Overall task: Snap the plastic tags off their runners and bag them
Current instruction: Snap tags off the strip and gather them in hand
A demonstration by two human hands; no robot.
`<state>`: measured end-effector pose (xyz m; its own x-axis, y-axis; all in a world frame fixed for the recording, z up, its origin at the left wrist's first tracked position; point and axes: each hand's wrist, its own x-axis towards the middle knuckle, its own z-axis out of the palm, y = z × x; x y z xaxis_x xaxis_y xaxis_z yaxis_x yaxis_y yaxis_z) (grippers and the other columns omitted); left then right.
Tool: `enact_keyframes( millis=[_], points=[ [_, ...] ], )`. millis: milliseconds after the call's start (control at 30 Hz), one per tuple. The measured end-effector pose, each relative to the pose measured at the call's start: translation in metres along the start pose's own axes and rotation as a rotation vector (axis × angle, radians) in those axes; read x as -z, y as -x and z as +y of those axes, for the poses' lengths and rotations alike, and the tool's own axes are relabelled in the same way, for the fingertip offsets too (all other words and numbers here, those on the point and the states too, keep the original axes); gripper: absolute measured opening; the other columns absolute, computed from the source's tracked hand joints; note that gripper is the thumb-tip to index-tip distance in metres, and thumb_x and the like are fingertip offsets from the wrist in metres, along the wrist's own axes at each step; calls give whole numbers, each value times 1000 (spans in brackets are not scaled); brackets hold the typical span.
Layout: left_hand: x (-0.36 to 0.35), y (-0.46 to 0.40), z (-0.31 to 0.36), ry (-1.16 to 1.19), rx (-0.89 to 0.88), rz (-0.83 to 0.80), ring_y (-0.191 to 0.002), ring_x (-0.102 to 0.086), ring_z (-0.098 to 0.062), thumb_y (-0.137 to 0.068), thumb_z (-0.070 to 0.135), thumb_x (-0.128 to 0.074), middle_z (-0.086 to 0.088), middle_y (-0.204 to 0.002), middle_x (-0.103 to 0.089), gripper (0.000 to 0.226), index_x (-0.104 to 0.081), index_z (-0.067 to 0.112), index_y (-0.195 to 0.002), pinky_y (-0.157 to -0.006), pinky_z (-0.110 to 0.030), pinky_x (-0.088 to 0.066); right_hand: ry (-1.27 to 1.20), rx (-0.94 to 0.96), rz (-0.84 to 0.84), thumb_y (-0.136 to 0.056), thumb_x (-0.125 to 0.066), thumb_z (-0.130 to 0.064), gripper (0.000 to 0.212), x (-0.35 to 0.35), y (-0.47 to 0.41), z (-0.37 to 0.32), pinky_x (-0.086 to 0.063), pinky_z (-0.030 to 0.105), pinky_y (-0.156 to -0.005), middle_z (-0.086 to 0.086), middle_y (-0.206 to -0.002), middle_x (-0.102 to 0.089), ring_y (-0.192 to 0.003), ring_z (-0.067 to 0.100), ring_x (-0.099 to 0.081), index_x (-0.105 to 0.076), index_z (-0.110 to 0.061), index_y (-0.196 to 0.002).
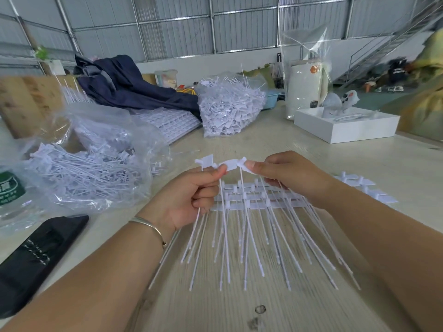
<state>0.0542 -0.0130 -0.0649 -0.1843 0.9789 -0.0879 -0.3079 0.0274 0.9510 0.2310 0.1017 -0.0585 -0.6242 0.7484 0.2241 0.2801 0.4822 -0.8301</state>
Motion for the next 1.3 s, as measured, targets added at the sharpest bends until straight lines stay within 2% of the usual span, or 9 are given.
enact_keyframes(
  millis=[200,300,367,467,567,667,800,933,1300],
  points=[
    [-13,2,-7,218,5,-184,-41,-11,-5,-80,18,-66,11,-49,-26,22,-59,21,-59,-35,-14,-11,-123,120,-121,-70,-53,-69,52,-13,9,-12,-32,16,-56,-12,-51,-41,-49,5,-35,-40,-21,-55],
    [-18,2,-7,211,18,-227,-42,-11,-6,-85,22,-59,10,-49,-27,23,-64,21,-63,-35,-14,-11,-178,175,-148,-74,-49,-66,61,-20,9,-13,-35,18,-65,-8,-57,-43,-59,9,-39,-51,-6,-65],
    [-16,2,-5,180,22,-218,-42,-10,-6,-85,23,-57,10,-49,-27,23,-65,22,-63,-36,-15,-9,-178,172,-148,-76,-50,-65,65,-21,10,-14,-36,23,-68,-4,-61,-44,-63,12,-39,-54,0,-70],
    [-13,2,-2,177,7,-168,-39,-17,-4,-79,23,-62,8,-55,-31,14,-63,18,-67,-38,-16,-7,-166,201,-21,-84,-59,-54,51,-20,8,-14,-30,17,-53,-12,-52,-33,-51,6,-32,-38,-17,-56],
    [-8,-1,-1,181,-35,-67,-43,-25,-3,-74,20,-66,5,-65,-50,12,-56,14,-77,-34,-14,-11,-81,235,161,-82,-67,-50,49,-17,3,-10,-31,11,-53,-12,-51,-37,-50,3,-36,-47,-10,-61],
    [-5,-2,-2,115,-48,-18,-41,-27,-2,-76,23,-67,4,-62,-46,15,-54,15,-75,-31,-14,-12,50,251,264,-80,-69,-52,49,-13,1,-6,-30,14,-53,-12,-48,-40,-49,3,-38,-47,-14,-58],
    [-8,-4,-3,-28,-51,-17,-36,-22,-3,-80,27,-65,9,-51,-32,23,-54,22,-59,-32,-15,-11,145,242,253,-80,-69,-54,46,-11,2,1,-30,22,-54,-10,-44,-37,-45,6,-36,-50,-21,-54],
    [-8,-4,-4,-153,-40,23,-33,-20,-2,-88,26,-62,11,-43,-28,45,-58,23,-44,-34,-17,-12,175,205,224,-78,-69,-57,40,-10,2,1,-31,20,-52,-11,-40,-39,-43,5,-38,-61,-22,-59],
    [-3,-5,0,-72,-39,-16,-32,-22,-5,-69,20,-72,7,-42,-29,24,-55,22,-52,-30,-16,-16,178,195,208,-80,-72,-51,34,-11,7,-4,-28,11,-48,-19,-37,-43,-46,-6,-48,-71,-19,-66]
  ],
)
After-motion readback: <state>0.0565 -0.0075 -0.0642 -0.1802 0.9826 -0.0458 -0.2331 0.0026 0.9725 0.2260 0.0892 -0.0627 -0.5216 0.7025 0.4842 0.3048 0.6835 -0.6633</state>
